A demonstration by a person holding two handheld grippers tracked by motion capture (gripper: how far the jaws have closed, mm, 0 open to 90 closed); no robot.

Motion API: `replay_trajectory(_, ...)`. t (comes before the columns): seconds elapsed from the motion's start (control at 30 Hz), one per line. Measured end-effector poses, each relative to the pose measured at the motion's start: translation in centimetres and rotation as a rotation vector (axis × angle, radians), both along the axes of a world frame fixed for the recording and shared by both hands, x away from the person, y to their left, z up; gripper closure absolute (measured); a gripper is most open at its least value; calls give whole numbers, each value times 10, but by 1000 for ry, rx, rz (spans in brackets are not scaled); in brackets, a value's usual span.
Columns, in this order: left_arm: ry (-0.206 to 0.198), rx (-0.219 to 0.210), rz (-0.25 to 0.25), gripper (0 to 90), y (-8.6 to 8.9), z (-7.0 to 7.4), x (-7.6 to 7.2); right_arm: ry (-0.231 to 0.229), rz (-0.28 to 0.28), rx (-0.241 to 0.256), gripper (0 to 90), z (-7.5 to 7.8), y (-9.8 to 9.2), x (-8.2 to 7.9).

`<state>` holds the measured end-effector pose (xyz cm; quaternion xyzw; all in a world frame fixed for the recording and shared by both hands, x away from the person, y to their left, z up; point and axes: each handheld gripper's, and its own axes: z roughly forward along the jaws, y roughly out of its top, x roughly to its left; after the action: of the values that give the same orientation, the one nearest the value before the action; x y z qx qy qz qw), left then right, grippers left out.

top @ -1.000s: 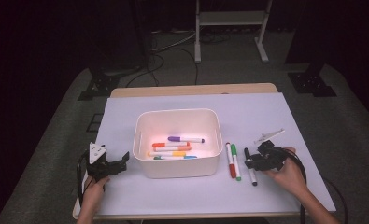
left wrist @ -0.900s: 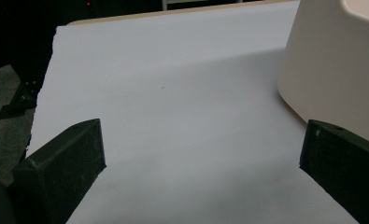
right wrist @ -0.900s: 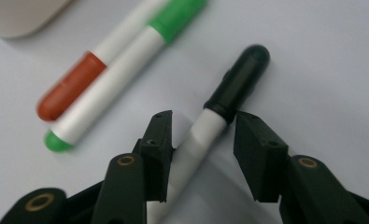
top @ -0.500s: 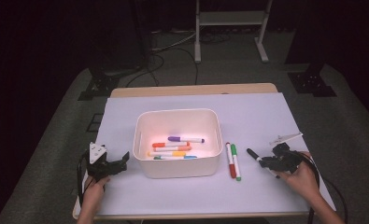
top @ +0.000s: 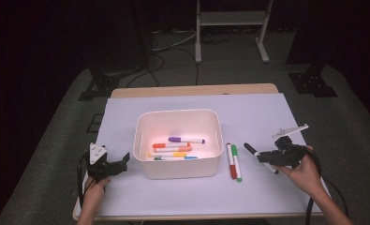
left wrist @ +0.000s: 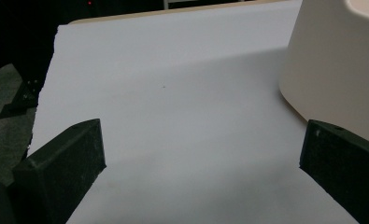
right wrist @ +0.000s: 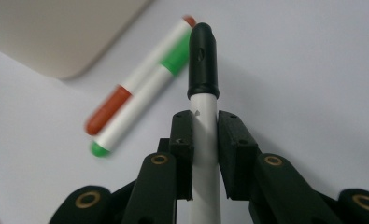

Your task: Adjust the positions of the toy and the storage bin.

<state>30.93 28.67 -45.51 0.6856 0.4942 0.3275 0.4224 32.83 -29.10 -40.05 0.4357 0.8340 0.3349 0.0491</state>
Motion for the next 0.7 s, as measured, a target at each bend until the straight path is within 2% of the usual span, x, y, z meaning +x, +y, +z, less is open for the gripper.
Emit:
replay_trajectory(0.17,3,-1,0,0,0,0,0,-34,57,39,759,38,12,1)
replay_trajectory(0.2,3,-1,0,0,0,0,0,-34,57,39,759,38,12,1)
replay_trajectory(0.23,2,-2,0,0,0,0,0,-40,71,57,759,52,16,1)
replay_trajectory(0.27,1,-2,1,0,0,0,0,-47,80,62,759,59,18,2)
replay_trajectory(0.3,1,-2,1,0,0,0,0,-47,80,62,759,59,18,2)
replay_trajectory(0.33,2,-1,0,0,0,0,0,-59,97,75,759,72,23,2)
replay_trajectory(0.43,2,-3,0,0,1,0,0,-79,129,88,759,93,33,2)
replay_trajectory(0.7,-2,-7,-2,0,0,0,0,-130,221,84,759,138,66,4)
